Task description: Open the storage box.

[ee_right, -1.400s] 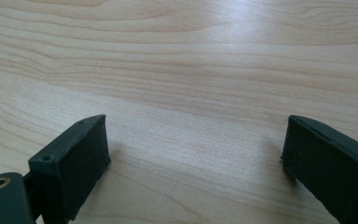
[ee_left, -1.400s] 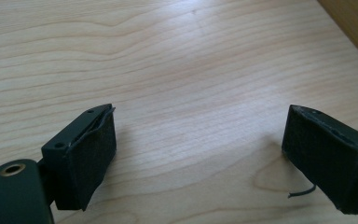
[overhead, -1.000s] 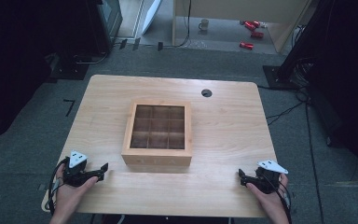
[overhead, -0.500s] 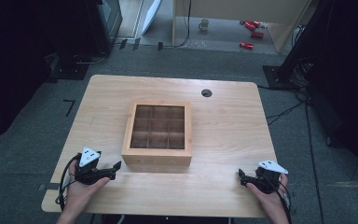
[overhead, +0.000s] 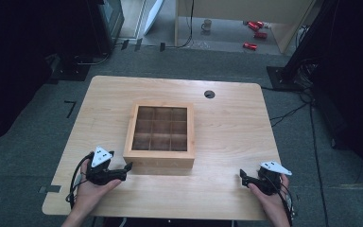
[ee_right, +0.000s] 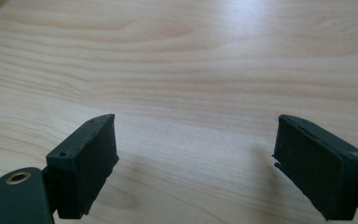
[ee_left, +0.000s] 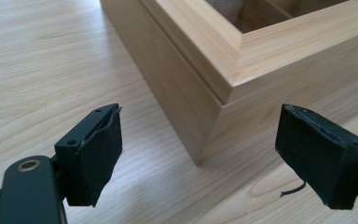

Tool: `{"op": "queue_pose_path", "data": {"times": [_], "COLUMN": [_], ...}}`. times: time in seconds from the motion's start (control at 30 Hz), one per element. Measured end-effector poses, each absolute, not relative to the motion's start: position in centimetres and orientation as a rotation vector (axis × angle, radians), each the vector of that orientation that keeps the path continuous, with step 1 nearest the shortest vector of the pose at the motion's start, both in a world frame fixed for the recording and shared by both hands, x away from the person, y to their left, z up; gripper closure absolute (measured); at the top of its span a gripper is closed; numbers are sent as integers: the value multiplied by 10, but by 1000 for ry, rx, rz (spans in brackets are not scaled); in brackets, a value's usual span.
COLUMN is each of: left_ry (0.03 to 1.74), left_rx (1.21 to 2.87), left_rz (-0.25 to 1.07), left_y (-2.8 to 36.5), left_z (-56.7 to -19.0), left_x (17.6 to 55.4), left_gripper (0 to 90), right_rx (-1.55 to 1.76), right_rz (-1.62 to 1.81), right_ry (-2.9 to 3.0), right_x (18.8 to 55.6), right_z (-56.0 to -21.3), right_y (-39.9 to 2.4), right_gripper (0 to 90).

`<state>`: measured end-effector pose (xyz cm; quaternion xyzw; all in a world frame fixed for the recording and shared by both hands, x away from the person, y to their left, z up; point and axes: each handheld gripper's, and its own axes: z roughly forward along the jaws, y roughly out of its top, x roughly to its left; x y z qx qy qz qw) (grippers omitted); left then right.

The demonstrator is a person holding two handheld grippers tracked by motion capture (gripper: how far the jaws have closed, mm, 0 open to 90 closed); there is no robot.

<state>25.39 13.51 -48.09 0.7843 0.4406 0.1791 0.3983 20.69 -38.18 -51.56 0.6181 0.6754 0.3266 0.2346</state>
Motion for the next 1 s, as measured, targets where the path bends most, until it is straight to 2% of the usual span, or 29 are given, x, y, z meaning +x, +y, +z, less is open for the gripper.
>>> {"op": "queue_pose_path", "data": {"times": [0.2,0.27,0.4,0.6,1.0], "left_ry": [1090,1069,1092,1105,1097], "left_rx": [1994,1986,1979,1955,1957], "left_rz": [391,360,355,342,319], "left_y": [131,130,130,130,129], "left_z": [-482,-479,-477,-478,-478], "left_x": [256,259,260,259,259], "left_gripper": [171,239,307,366,432], "right_rx": [1661,1638,1609,1586,1553], "right_rz": [936,951,974,1026,1106], "right_ry": [1854,1861,1878,1880,1921], "right_x": [207,207,208,212,219], "right_z": [-500,-493,-485,-474,-466], "right_y": [-366,-354,-340,-319,-285], "right_gripper": [134,136,137,146,159]}}
